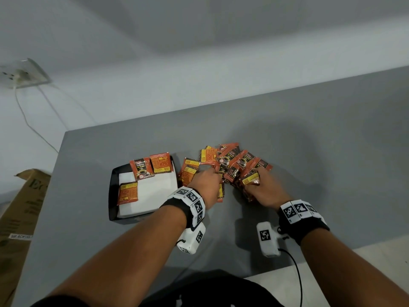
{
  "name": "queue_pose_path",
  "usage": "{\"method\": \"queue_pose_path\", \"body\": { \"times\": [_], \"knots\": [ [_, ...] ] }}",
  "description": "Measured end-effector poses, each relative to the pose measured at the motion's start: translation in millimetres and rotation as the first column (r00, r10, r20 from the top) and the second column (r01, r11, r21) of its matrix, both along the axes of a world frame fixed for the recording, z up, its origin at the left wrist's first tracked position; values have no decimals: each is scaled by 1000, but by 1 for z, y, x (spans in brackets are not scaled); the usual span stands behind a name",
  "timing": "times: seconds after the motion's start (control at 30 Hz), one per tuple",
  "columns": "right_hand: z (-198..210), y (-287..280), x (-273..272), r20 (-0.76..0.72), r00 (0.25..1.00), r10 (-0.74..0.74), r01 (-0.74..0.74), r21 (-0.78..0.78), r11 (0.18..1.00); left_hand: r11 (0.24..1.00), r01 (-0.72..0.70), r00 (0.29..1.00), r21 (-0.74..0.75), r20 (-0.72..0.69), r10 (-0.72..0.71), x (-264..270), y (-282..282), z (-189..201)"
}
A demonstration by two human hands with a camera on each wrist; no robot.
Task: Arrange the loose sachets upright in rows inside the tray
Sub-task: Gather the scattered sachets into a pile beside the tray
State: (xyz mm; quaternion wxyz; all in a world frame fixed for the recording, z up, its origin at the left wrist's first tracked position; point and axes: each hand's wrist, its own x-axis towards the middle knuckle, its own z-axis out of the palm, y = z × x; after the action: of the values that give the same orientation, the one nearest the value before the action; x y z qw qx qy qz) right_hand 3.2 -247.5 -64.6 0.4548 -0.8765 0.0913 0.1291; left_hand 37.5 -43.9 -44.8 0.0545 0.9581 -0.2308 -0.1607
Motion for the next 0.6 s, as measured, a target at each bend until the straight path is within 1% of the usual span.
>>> {"method": "queue_pose_path", "body": {
  "times": [0.13,0.27,0.43,0.5,0.53,0.6],
  "knots": [
    [5,-1,-1,8,999,39,-39,-23,999,999,24,1000,27,16,-24,0,3,1],
    [5,0,-3,-13,999,43,-43,-34,998,1000,-3,1000,25,-11,4,-2,3,3],
    [10,1,-6,-3,1000,31,-31,-31,999,999,31,998,43,50,-33,-1,0,5],
    [13,0,-7,5,1000,13,-13,-20,1000,999,34,999,-1,32,-34,2,0,11],
    [15,0,-8,5,1000,-2,2,-4,1000,998,24,999,-55,24,-23,3,-1,16],
    [19,-1,-8,21,999,-26,25,31,999,973,-34,999,-230,3,35,5,-1,26]
  ]
}}
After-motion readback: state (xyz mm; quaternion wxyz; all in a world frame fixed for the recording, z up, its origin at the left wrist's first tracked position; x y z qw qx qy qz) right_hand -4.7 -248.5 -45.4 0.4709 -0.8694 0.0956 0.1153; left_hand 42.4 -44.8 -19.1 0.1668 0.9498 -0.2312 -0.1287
